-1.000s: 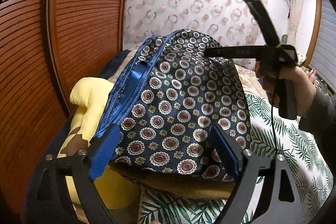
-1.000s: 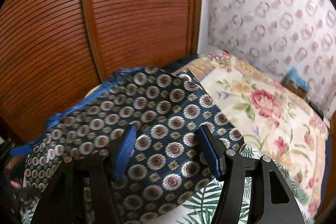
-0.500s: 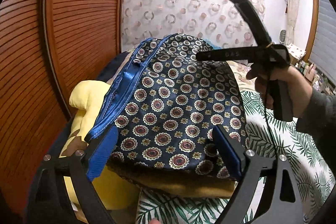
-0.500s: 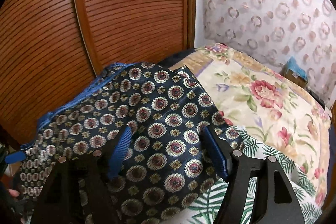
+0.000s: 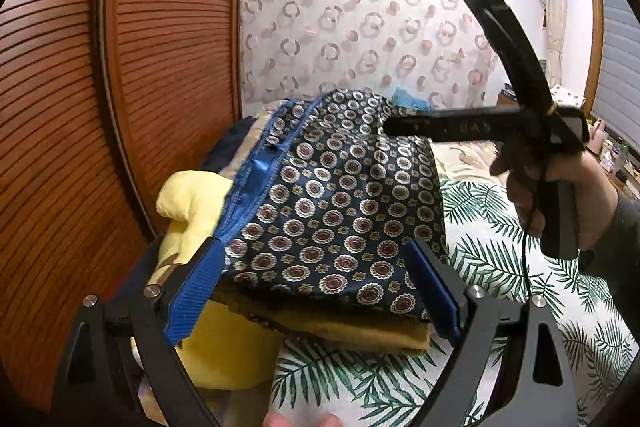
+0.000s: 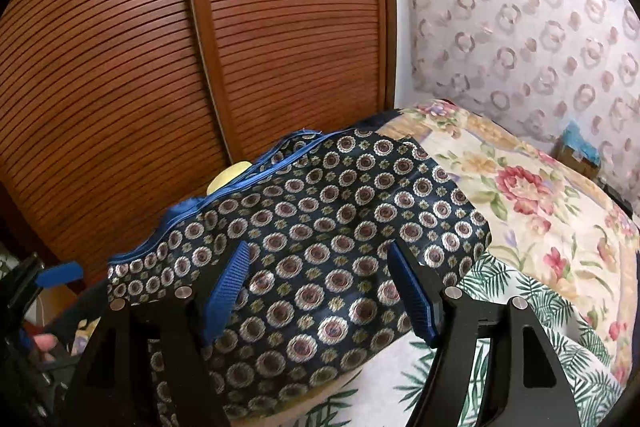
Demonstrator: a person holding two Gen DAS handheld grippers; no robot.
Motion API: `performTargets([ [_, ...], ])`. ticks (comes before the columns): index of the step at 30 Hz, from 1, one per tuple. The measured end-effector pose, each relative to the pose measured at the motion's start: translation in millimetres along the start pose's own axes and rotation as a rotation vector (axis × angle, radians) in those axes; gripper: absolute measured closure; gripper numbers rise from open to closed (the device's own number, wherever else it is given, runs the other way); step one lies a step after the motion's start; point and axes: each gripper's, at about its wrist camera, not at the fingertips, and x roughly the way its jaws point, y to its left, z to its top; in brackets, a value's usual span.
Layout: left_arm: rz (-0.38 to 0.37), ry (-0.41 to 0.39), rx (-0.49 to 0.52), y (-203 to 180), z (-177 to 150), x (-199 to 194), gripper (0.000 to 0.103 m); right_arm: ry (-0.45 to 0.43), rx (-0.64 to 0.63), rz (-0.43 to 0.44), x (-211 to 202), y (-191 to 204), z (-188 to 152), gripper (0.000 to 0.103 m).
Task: Fold small clothes
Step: 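Lower the shirt onto the folded clothes stack and open both tools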
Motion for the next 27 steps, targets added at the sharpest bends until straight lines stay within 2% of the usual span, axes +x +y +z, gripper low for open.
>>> performTargets([
  [3, 0.033, -0.025, 0.007, 2, 0, -10, 0.0, 0.002, 0.006, -0.001, -4, 2, -6, 0.029],
  [11, 0.065, -0.051, 0.003, 7, -1, -30, 0.0, 0.01, 0.009, 0.009, -16, 11, -17, 0.028],
  [16, 0.069, -0.017, 0.008, 5, -5, -31, 0.0, 0.007, 0.01, 0.021, -24, 18, -20, 0.027],
  [22, 0.051, 0.007, 0.008, 6, -13, -33, 0.0, 0.005, 0.014, 0.011, -32, 27, -30, 0.022],
  [24, 0.043, 0.006, 0.007, 6, -14, -34, 0.0, -0.002, 0.011, -0.002, -39, 30, -34, 0.014],
  [27, 0.042, 0.006, 0.006, 3, -16, -37, 0.0, -0.013, 0.004, -0.004, -51, 37, -42, 0.012],
])
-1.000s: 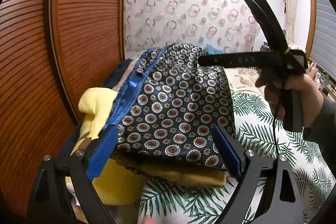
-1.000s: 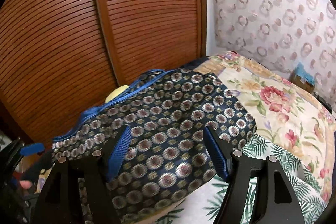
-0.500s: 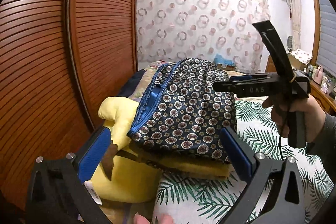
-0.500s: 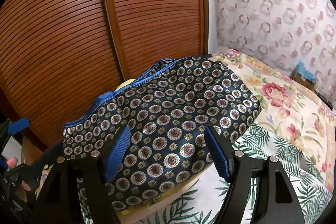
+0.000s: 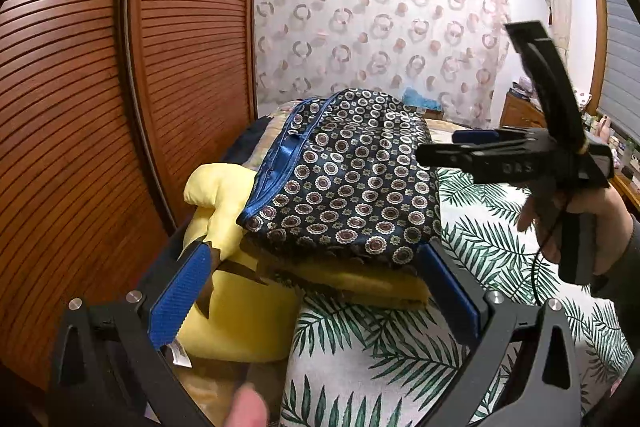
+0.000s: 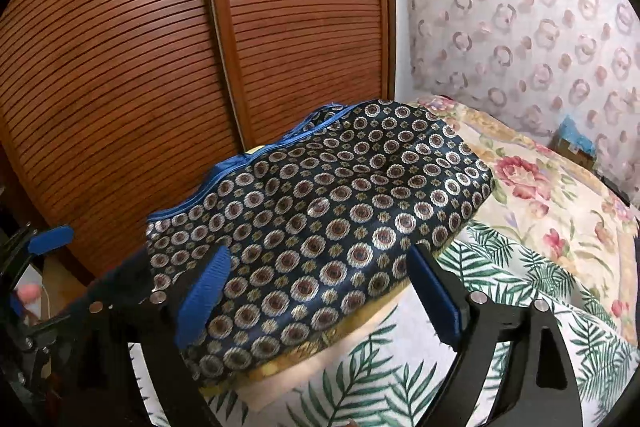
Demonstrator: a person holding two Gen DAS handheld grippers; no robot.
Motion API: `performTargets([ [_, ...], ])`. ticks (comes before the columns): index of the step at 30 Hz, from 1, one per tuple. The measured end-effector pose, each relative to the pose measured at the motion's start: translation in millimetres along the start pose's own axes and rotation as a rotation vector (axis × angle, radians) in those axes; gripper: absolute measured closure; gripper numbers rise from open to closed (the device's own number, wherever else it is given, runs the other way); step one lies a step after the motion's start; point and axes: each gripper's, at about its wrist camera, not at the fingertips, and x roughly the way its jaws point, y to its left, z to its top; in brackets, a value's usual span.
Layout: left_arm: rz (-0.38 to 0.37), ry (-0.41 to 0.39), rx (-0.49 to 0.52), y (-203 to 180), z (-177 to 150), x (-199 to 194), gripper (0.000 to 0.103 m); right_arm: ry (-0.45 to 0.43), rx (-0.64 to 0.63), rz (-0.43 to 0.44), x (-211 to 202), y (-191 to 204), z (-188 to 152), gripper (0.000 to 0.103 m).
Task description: Fold small clothes
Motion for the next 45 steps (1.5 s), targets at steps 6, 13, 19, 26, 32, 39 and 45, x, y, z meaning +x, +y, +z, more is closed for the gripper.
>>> performTargets([
  [6, 0.006, -0.002, 0.006, -11, 2, -8, 0.0, -0.026, -0.017, -0.012, -35, 13, -14, 0.012],
  [13, -0.013, -0.026, 0.017, -26, 3, -25, 0.0, -0.059, -0.012, -0.044, -84, 24, -38, 0.012],
  [19, -0.038, -0.027, 0.035, -48, 0, -40, 0.0, -0.081, 0.018, -0.084, -132, 30, -67, 0.012],
  [26, -0.089, -0.046, 0.066, -79, 0, -60, 0.0, -0.114, 0.086, -0.154, -194, 27, -105, 0.012],
  [32, -0.148, -0.057, 0.096, -113, -1, -71, 0.0, -0.148, 0.147, -0.214, -248, 28, -137, 0.012],
  [39, -0.217, -0.075, 0.13, -154, 3, -79, 0.0, -0.188, 0.217, -0.319, -307, 29, -172, 0.012],
  [45, -0.267, -0.091, 0.155, -184, 8, -92, 0.0, -0.24, 0.257, -0.421, -361, 35, -187, 0.012],
])
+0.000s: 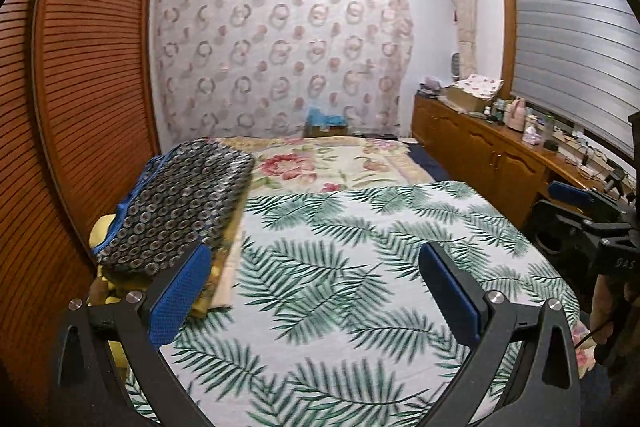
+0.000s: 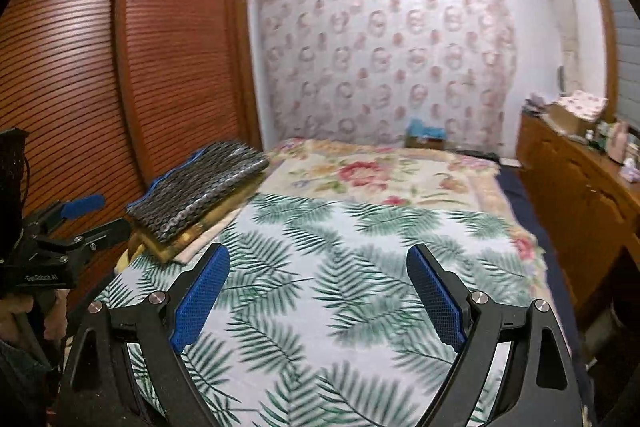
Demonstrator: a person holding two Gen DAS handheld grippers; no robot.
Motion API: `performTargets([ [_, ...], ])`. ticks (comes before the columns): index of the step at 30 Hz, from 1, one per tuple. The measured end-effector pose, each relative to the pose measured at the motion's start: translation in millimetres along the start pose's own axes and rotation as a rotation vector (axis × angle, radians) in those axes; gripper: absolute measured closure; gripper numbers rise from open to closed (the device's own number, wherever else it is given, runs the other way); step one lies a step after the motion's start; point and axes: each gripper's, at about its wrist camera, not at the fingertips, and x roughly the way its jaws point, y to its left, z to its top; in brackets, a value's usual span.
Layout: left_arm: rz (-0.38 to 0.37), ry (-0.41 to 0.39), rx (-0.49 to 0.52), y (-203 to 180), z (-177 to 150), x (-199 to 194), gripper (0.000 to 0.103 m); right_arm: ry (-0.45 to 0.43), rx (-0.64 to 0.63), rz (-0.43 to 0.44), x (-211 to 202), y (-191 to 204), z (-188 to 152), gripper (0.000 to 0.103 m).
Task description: Fold small clothes
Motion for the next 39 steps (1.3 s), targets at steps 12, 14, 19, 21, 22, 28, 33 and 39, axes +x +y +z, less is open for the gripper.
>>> performTargets([
  [12, -0.017, -0.047, 0.003, -23, 16, -18, 0.0, -0.081, 0.045, -0.099, -53, -2, -5, 0.012],
  [14, -0.017, -0.052, 0.0, -23, 16, -19, 0.0, -0.085, 0.047, -0.103, -52, 1, -7, 0.012],
  [19, -0.015, -0.052, 0.002, -22, 17, -20, 0.0, -0.087, 0.054, -0.098, -45, 4, -14, 0.012],
  [21, -0.015, -0.052, 0.0, -22, 16, -20, 0.0, -0.084, 0.058, -0.1, -43, 4, -15, 0.012],
  [22, -0.015, -0.052, 0.001, -22, 16, -20, 0.0, -0.084, 0.058, -0.103, -43, 5, -16, 0.012],
  [28, -0.013, -0.049, 0.001, -20, 16, -19, 0.0, -0.086, 0.066, -0.108, -38, -4, -9, 0.012],
  [33, -0.012, -0.048, 0.001, -20, 15, -19, 0.0, -0.084, 0.062, -0.109, -36, -5, -9, 0.012],
  [39, -0.013, -0.049, 0.001, -20, 15, -20, 0.0, -0.083, 0.067, -0.11, -34, -6, -9, 0.012],
])
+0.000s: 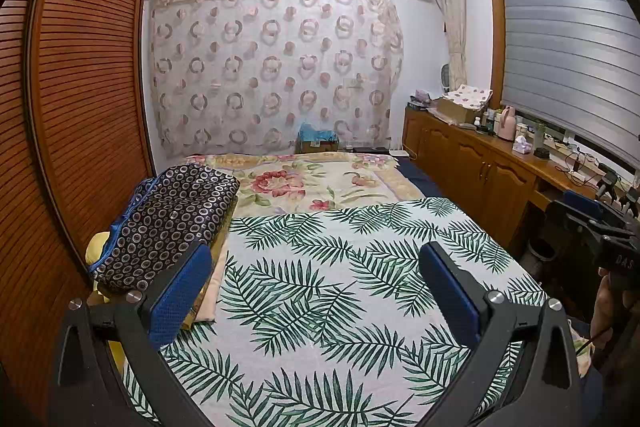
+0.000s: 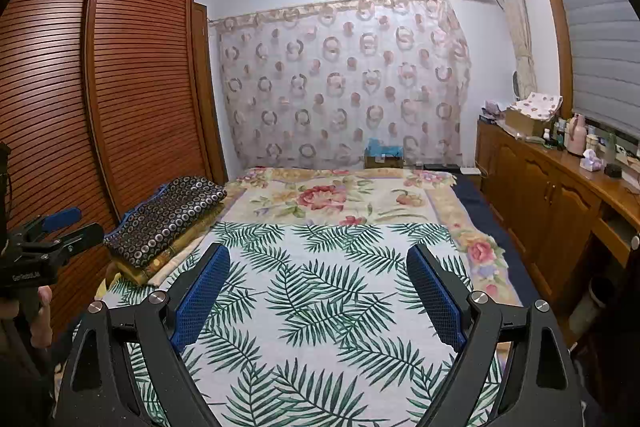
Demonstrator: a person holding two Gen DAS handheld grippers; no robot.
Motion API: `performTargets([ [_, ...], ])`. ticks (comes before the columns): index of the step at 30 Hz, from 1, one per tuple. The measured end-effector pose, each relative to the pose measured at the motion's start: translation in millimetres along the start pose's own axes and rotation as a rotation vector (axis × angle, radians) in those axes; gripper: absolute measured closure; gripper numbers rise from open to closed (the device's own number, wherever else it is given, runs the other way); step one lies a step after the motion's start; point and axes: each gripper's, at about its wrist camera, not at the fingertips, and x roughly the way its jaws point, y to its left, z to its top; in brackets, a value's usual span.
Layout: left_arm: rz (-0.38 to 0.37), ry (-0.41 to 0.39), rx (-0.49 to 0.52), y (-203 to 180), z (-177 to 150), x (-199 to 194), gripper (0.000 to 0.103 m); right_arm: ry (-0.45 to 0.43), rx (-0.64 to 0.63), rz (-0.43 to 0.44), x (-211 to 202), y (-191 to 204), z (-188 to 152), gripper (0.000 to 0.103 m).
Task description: Fold small clothes
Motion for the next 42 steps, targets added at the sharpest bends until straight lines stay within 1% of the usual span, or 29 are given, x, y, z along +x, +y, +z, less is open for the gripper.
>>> performTargets([
  [42, 0.005, 0.001, 0.002, 0.7, -2.8, 1.3, 0.0, -0.005, -0.001, 0.005, -0.1, -3.5, -2.1, 0.012],
])
